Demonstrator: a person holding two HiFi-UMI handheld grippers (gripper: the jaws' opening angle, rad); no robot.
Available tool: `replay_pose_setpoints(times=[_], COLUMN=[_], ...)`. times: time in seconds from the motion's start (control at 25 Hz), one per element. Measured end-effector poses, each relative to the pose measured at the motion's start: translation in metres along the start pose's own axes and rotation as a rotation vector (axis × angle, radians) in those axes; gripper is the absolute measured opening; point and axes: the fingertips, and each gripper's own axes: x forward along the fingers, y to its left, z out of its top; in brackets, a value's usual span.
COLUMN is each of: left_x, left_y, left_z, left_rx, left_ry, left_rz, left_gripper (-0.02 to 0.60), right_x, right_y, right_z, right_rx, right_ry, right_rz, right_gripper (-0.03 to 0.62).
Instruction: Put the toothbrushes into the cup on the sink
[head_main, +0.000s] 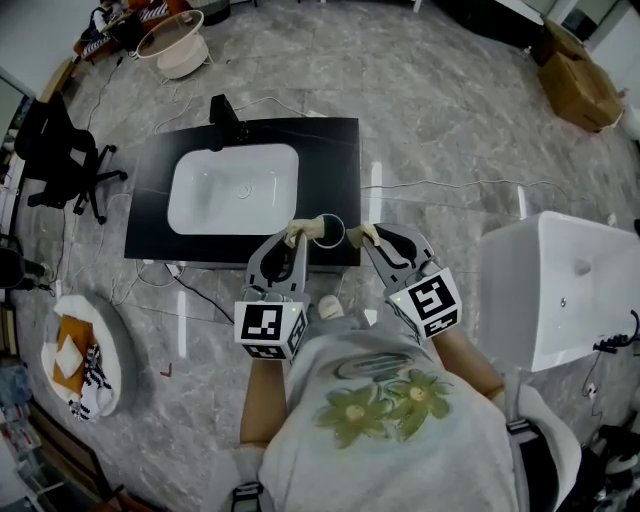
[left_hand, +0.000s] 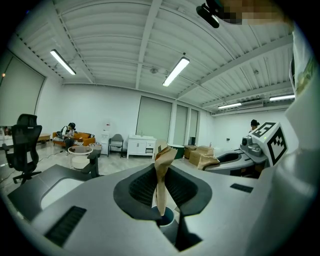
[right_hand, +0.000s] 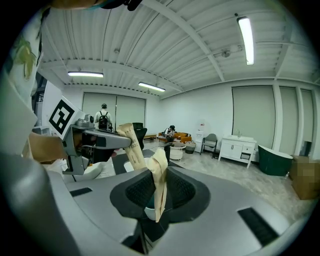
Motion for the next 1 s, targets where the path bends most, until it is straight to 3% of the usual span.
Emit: replay_pose_setpoints(times=[1.0], left_x=[0.023], left_y=[0.027], left_z=[-0.024], left_rx=[-0.017], left_ry=[0.05], left_rz=[-0.081], left_gripper=[0.06], right_x=[0.034], right_y=[-0.018], right_z=[-0.002], right_rx=[0.001], right_ry=[0.016], right_rz=[-0.089], right_gripper=[0.081])
